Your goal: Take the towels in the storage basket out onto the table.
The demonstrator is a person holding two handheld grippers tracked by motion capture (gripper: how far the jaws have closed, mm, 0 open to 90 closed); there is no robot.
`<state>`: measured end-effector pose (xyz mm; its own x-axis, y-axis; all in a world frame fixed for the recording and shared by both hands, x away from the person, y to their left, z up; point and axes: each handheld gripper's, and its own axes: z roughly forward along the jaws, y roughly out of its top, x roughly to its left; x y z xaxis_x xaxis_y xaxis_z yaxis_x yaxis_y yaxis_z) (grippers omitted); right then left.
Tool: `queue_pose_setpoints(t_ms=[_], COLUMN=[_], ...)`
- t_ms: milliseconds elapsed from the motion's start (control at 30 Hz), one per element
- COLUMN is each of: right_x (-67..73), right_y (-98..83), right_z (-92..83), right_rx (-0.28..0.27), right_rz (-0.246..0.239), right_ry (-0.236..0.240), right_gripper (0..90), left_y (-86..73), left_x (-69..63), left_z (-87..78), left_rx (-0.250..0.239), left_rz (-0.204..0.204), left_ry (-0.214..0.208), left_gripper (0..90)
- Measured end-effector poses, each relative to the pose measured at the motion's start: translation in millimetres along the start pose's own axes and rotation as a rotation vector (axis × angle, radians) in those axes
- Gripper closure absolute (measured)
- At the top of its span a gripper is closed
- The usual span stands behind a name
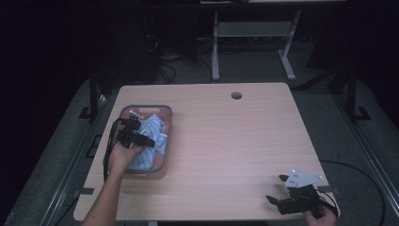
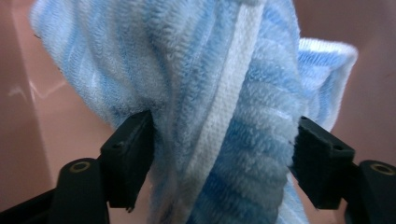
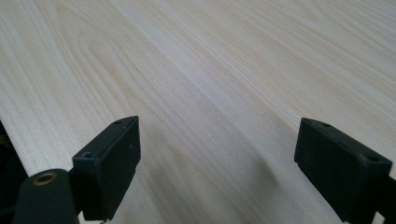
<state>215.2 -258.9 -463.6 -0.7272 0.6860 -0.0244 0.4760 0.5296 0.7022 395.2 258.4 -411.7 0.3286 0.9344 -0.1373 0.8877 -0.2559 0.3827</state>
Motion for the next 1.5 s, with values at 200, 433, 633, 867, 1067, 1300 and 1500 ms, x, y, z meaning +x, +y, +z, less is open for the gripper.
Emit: queue_pose_setpoints(t_ms=[200, 433, 633, 867, 1067, 1300, 1500], right_x=[1.0, 1.7, 1.3, 2.7, 3.3, 1.5, -2.7], right_y=[0.6, 1.7, 1.3, 1.7, 2.7, 2.8, 2.3], right_z=[1.3, 2.6, 2.0, 3.4, 4.9, 4.4, 4.2], right_rx=[0.008, 0.009, 0.007, 0.009, 0.007, 0.007, 0.005], right_rz=[-0.003, -0.009, -0.004, -0.013, -0.017, -0.003, -0.002], right_ry=[0.000, 0.001, 0.001, 0.000, -0.001, -0.011, -0.016], right_gripper=[13.8, 13.8, 13.8, 13.8, 13.8, 13.8, 13.8], left_y=[0.1, 3.8, 4.1, 5.2, 2.4, -4.3, -11.3], left_x=[-4.0, -10.6, -11.3, -15.1, -18.2, -11.9, -12.0], left_z=[5.1, 10.7, 12.2, 9.2, 5.3, -7.1, -22.5], left_rx=[0.045, 0.097, 0.093, 0.107, 0.109, 0.067, -0.026], left_rz=[0.051, 0.094, 0.083, 0.089, 0.110, 0.102, 0.098], left_ry=[0.002, 0.052, 0.060, 0.081, 0.092, 0.043, -0.035], left_gripper=[39.1, 44.7, 49.4, 61.4, 63.5, 66.0, 66.3])
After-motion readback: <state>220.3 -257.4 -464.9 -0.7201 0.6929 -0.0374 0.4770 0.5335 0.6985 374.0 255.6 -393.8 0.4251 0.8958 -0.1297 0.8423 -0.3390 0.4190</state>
